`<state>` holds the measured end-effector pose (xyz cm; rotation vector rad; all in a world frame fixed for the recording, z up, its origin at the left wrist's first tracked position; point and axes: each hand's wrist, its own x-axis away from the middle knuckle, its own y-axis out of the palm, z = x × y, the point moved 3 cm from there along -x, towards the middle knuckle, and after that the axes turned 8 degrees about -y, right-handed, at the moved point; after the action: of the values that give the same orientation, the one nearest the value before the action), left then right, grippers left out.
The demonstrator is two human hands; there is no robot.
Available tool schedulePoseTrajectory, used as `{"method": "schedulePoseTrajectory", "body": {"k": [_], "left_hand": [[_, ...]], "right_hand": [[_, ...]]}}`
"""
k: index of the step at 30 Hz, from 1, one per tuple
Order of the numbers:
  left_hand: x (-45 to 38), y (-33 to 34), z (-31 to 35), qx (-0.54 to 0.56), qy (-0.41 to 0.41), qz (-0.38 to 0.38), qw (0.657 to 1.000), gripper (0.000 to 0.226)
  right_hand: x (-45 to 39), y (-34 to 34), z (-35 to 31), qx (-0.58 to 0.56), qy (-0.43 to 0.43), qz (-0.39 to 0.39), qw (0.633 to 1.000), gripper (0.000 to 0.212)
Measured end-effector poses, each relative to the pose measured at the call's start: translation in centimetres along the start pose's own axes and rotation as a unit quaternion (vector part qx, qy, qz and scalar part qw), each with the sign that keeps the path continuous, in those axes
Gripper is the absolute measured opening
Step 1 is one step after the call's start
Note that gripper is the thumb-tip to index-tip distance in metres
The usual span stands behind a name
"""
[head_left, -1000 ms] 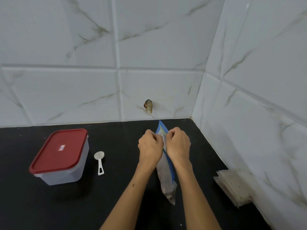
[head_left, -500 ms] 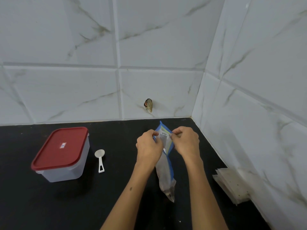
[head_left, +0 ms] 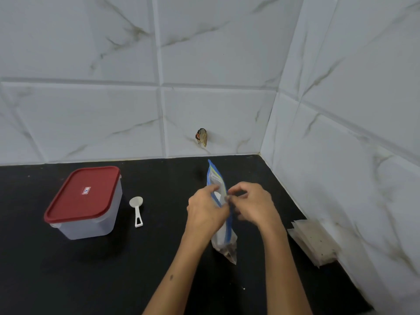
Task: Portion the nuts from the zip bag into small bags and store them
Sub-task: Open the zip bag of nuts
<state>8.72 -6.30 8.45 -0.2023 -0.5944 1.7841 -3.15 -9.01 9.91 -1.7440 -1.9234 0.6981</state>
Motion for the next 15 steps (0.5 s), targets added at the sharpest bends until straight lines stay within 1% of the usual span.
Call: {"method": "schedulePoseTrajectory", "body": {"k": [1,2,5,7,8,9,10,11,12,14,15], "left_hand": [[0.2,0.2,0.0,-0.009,-0.002,-0.011,1.000,0.055],[0.4,0.2,-0.1,-0.017,-0.004,-0.012,1.000,0.055],[0.6,-0.5,-0.6,-0.014,-0.008,0.019,1.000,0.047],[0.6,-1.2,-0.9,-0.005,-0.007,0.045,0.999,0.039],[0.7,-1.3,-0.9,-0.002,0.001,0.055,0.998,0.032],[0.8,-1.2,-0.9,-0.006,0.006,0.060,0.998,0.024],[0.9,-0.9,-0.9,-0.018,0.012,0.061,0.998,0.015],[1.1,-0.7,-0.8,-0.032,0.013,0.059,0.998,0.012],[1.2,-0.3,-0.9,-0.041,0.012,0.051,0.998,0.013],[1.4,-0.1,-1.0,-0.049,-0.003,0.024,0.999,0.010],[1.5,-0.2,-1.0,-0.053,-0.004,0.017,0.998,0.016]], "right_hand": [[0.3,0.4,0.0,-0.006,0.004,-0.019,1.000,0.015],[0.6,0.5,0.0,-0.005,0.003,-0.008,1.000,0.019],[1.2,-0.4,0.4,0.015,-0.002,0.102,0.995,0.024],[1.5,-1.2,0.6,0.028,-0.007,0.151,0.988,0.021],[1.6,-1.4,0.6,0.026,-0.012,0.162,0.986,0.020],[1.7,-1.3,0.5,0.021,-0.016,0.158,0.987,0.019],[1.9,-1.1,0.4,0.014,-0.015,0.139,0.990,0.016],[1.9,-0.6,0.3,0.010,-0.006,0.103,0.995,0.014],[2.1,-0.1,0.3,0.006,0.009,0.058,0.998,0.017],[2.3,0.9,0.6,0.001,0.043,-0.021,0.999,0.035],[2.3,0.9,0.8,0.011,0.050,-0.032,0.998,0.044]]}}
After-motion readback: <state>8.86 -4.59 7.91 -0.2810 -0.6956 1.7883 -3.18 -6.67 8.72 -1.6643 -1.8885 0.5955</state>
